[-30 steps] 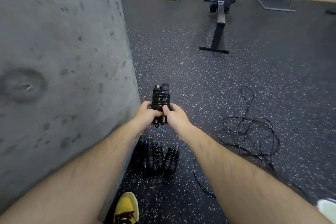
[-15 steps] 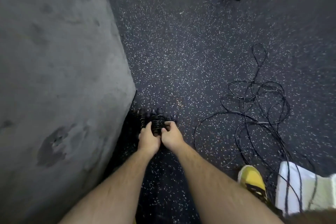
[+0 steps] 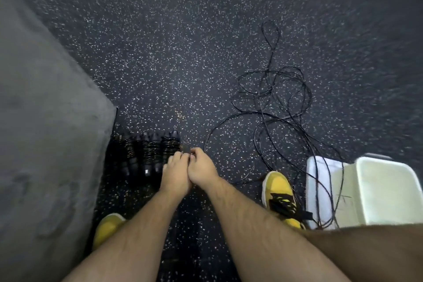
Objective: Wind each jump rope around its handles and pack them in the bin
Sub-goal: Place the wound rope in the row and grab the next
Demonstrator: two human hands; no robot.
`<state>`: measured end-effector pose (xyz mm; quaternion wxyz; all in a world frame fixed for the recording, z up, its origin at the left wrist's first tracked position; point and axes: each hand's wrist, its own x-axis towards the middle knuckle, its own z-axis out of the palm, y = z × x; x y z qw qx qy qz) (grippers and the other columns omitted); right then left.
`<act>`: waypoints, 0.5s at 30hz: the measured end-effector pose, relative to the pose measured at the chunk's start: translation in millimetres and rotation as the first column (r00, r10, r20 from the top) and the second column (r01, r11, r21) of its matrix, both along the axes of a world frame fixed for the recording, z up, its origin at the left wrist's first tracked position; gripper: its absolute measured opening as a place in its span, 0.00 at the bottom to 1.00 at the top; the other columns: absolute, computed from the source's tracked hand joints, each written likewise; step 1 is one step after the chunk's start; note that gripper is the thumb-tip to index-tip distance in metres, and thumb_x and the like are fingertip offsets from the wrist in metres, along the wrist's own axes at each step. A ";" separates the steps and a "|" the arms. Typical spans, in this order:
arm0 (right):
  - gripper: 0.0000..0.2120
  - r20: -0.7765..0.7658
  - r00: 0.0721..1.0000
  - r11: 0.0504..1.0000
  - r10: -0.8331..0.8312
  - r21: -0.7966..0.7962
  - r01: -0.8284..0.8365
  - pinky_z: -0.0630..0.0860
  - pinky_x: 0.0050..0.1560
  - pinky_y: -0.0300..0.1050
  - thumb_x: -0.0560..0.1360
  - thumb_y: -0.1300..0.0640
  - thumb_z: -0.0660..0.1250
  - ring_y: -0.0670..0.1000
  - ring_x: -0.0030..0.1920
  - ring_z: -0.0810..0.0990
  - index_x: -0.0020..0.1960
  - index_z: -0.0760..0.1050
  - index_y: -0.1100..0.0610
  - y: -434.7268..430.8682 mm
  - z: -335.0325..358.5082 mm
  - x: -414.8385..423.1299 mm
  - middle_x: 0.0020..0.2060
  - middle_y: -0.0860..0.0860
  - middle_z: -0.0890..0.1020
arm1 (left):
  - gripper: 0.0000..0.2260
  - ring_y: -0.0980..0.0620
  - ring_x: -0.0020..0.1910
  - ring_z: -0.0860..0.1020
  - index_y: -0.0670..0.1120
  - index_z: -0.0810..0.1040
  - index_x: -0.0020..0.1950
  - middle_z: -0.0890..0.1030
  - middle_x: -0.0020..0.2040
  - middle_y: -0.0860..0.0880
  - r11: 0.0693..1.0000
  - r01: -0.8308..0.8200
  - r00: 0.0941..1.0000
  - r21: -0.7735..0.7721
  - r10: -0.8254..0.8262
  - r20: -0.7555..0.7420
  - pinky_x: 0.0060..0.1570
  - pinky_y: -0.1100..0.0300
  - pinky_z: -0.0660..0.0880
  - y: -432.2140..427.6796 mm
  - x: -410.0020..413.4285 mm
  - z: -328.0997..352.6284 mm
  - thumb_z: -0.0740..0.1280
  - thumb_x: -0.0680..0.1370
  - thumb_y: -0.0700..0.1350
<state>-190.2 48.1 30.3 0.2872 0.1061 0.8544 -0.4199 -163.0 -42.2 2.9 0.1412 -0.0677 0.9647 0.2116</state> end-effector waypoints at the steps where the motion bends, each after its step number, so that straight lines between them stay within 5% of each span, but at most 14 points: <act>1: 0.18 -0.003 1.000 1.000 -0.013 0.026 0.013 0.69 0.64 0.43 0.84 0.56 0.53 0.54 0.65 0.76 0.71 0.70 0.57 15.5 -1.5 0.9 0.65 0.54 0.78 | 0.09 0.47 0.58 0.72 0.48 0.75 0.59 0.74 0.58 0.49 0.998 0.040 0.999 0.048 -0.041 0.009 0.58 0.52 0.69 12.1 -1.4 -0.7 0.59 0.82 0.45; 7: 0.18 0.002 0.996 0.987 -0.087 0.133 0.086 0.71 0.60 0.44 0.82 0.59 0.54 0.55 0.62 0.77 0.69 0.71 0.57 101.1 -12.8 12.4 0.63 0.54 0.80 | 0.10 0.48 0.55 0.75 0.48 0.76 0.57 0.73 0.53 0.52 0.958 0.240 0.953 0.156 -0.263 0.148 0.55 0.51 0.73 91.1 -10.5 -9.9 0.63 0.77 0.41; 15: 0.24 0.186 0.982 0.966 0.011 0.250 -0.058 0.73 0.66 0.51 0.75 0.62 0.60 0.57 0.66 0.75 0.71 0.69 0.56 153.5 -42.6 33.2 0.67 0.55 0.75 | 0.22 0.45 0.67 0.69 0.47 0.66 0.71 0.69 0.67 0.48 0.936 0.351 0.849 0.020 -0.327 0.416 0.65 0.48 0.70 134.7 -6.6 -61.4 0.66 0.77 0.46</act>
